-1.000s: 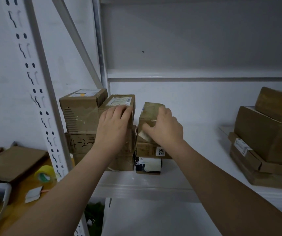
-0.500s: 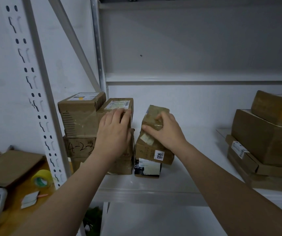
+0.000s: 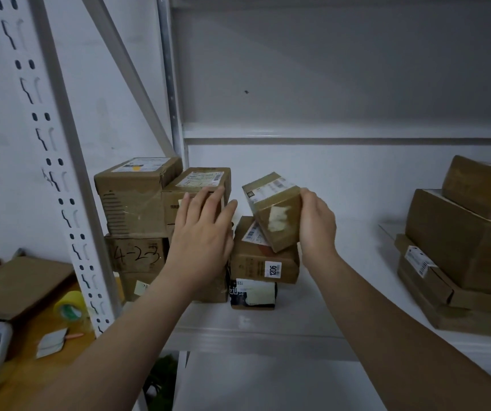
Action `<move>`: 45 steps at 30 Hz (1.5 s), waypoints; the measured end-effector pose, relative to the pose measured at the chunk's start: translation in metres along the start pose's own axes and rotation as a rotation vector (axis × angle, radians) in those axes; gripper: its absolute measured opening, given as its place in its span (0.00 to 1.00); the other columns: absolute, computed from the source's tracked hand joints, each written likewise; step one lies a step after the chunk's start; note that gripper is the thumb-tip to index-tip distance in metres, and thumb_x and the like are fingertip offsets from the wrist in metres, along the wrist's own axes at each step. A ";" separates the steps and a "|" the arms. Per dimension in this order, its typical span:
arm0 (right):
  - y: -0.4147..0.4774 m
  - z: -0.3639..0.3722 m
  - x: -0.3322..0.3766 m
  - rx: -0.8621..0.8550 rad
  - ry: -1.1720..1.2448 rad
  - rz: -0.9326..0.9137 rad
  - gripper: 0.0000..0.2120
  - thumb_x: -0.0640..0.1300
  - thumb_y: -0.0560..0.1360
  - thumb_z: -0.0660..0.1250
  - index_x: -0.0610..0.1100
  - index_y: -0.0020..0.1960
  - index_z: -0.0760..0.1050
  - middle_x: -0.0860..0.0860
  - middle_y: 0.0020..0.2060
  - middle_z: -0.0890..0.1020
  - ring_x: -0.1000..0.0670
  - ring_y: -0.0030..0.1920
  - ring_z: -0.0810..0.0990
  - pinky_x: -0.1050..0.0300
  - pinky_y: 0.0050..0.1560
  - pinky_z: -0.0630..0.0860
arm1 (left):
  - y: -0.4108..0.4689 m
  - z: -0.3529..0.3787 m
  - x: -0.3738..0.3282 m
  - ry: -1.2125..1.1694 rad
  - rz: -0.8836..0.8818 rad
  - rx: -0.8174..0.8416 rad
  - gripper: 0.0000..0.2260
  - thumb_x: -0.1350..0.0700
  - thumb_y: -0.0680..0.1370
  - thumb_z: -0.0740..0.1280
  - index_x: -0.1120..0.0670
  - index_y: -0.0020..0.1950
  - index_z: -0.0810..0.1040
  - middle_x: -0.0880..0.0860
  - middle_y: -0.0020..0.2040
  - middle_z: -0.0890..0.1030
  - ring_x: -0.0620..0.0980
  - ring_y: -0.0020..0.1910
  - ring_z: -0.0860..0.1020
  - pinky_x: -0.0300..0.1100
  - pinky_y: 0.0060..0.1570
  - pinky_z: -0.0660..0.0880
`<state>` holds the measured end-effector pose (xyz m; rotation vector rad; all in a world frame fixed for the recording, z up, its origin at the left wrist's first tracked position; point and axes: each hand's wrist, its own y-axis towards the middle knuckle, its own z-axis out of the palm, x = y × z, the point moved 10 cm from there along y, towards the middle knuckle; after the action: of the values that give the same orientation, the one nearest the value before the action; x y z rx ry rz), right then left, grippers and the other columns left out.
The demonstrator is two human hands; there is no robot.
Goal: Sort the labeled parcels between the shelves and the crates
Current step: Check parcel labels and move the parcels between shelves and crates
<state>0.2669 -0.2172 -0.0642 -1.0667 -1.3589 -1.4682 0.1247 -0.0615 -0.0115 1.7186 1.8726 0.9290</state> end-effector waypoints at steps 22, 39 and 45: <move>0.001 0.055 -0.053 0.384 -0.015 0.137 0.24 0.67 0.77 0.50 0.56 0.64 0.69 0.53 0.59 0.78 0.51 0.58 0.77 0.46 0.61 0.74 | 0.006 0.008 0.016 -0.037 -0.104 0.004 0.28 0.50 0.76 0.66 0.57 0.73 0.65 0.62 0.70 0.68 0.63 0.69 0.64 0.58 0.70 0.60; -0.021 -0.100 0.079 -0.025 -0.619 -0.557 0.10 0.48 0.77 0.62 0.51 0.57 0.75 0.59 0.52 0.75 0.58 0.50 0.73 0.60 0.49 0.74 | 0.045 -0.028 -0.110 -0.231 0.079 -0.106 0.24 0.48 0.78 0.62 0.53 0.73 0.65 0.57 0.72 0.66 0.58 0.73 0.60 0.55 0.71 0.55; -0.039 -0.209 0.111 -0.159 -0.702 -0.611 0.09 0.45 0.77 0.63 0.47 0.56 0.77 0.57 0.51 0.75 0.53 0.54 0.75 0.54 0.50 0.76 | 0.055 -0.036 -0.210 -0.390 0.194 -0.134 0.22 0.49 0.78 0.64 0.55 0.70 0.69 0.58 0.69 0.70 0.60 0.70 0.64 0.56 0.69 0.60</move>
<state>0.1899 -0.4271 0.0215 -1.4266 -2.2390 -1.7242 0.1660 -0.2746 0.0270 1.8637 1.3846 0.7048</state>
